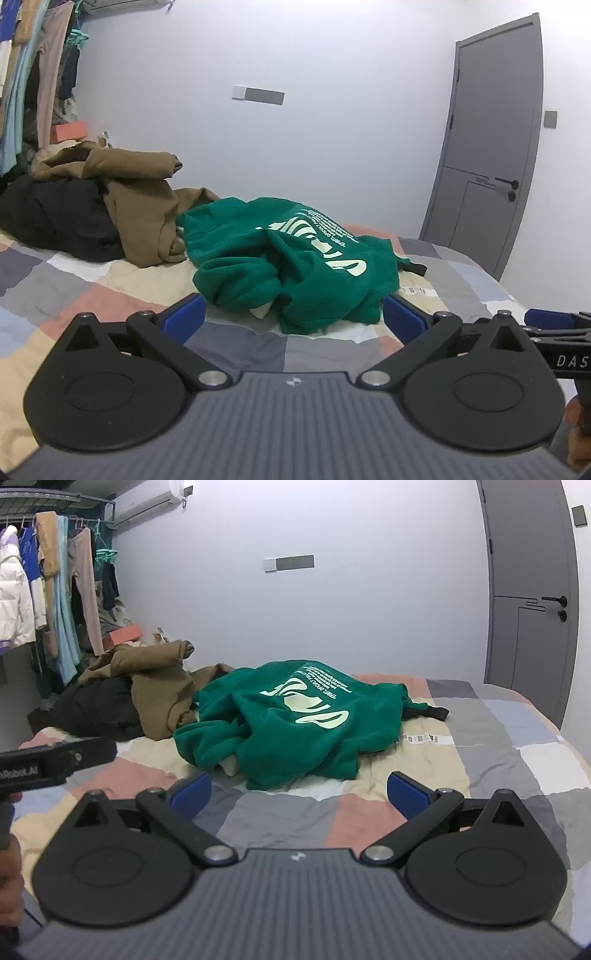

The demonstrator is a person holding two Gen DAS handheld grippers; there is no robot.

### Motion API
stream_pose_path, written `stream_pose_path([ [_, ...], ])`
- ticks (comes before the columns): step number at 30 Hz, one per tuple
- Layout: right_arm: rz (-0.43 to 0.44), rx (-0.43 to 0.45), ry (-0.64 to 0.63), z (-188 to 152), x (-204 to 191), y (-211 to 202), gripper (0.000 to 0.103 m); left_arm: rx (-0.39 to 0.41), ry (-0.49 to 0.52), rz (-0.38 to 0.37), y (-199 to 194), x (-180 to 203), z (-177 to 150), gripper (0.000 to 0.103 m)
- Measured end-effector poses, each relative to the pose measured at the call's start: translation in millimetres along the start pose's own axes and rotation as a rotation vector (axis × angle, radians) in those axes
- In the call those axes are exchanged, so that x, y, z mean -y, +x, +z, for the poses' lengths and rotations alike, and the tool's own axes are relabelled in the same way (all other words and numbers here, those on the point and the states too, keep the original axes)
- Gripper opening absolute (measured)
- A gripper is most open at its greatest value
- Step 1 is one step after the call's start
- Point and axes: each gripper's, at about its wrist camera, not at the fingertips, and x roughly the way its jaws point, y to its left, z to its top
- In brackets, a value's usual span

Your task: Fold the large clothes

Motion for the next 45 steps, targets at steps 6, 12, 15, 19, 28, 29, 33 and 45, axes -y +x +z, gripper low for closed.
stream_pose_path([
  [6,0.005,-0.004,0.007,-4.0,-0.9,1.1,0.103,0.007,0.031,0.016,-0.1,11.5,-1.6,0.103],
  [12,0.003,-0.005,0.013,-4.4,-1.1,1.0,0.103,0.005,0.027,0.004,-4.0,8.4,-2.9,0.103],
  [15,0.003,-0.009,0.013,-3.8,0.0,1.6,0.103,0.004,0.026,0.004,-2.4,9.9,-3.9,0.103],
  [19,0.001,-0.005,0.016,-4.4,0.7,0.1,0.103,0.000,0.029,-0.003,1.7,5.6,-3.7,0.103],
  [28,-0.001,-0.014,0.012,-5.1,0.7,2.0,0.103,-0.011,0.026,-0.004,7.6,3.6,-3.2,0.103],
  [29,0.001,-0.015,0.014,-4.7,0.8,2.1,0.103,-0.012,0.028,-0.003,8.9,3.5,-3.5,0.103],
  [33,0.006,-0.017,0.020,-4.8,1.9,2.8,0.103,-0.015,0.028,-0.010,12.7,3.9,-5.4,0.103],
  [45,0.014,-0.024,0.016,-7.1,2.9,7.3,0.103,-0.019,0.041,-0.010,16.5,6.3,-10.0,0.103],
])
